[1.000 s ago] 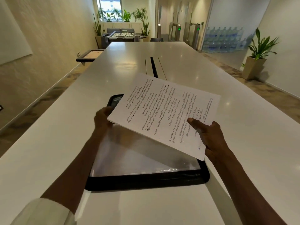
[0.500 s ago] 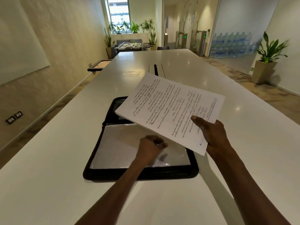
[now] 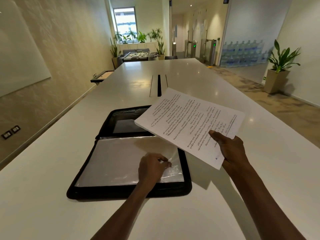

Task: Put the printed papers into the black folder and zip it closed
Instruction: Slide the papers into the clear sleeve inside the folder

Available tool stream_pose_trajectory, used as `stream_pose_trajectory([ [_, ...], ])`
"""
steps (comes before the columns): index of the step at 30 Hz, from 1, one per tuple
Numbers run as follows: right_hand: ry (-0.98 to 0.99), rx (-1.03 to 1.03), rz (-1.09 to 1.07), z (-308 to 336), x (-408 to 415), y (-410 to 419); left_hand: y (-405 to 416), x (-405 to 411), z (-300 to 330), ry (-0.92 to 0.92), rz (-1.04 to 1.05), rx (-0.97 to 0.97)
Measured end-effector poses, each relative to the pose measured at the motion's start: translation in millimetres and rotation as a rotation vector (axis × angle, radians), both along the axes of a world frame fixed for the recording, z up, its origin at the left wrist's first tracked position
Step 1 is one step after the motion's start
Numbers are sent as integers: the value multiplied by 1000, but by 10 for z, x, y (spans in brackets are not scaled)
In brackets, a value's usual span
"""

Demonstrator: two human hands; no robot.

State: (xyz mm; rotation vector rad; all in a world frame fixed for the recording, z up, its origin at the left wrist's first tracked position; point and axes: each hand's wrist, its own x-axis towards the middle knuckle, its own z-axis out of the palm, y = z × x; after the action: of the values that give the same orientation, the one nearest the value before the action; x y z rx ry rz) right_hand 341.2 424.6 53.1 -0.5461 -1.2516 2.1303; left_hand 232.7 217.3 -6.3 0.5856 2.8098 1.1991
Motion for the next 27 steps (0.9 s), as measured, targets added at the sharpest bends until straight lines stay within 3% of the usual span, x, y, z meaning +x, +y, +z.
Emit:
stream_pose_trajectory([
  [4, -10, -11, -28, -64, 25, 142, -6, -20, -10, -86, 38, 39],
  [13, -15, -31, -136, -55, 83, 500, -55, -148, 79, -376, 84, 386],
  [27, -157, 88, -334, -196, 404, 765, -28, -57, 162, -337, 172, 530],
])
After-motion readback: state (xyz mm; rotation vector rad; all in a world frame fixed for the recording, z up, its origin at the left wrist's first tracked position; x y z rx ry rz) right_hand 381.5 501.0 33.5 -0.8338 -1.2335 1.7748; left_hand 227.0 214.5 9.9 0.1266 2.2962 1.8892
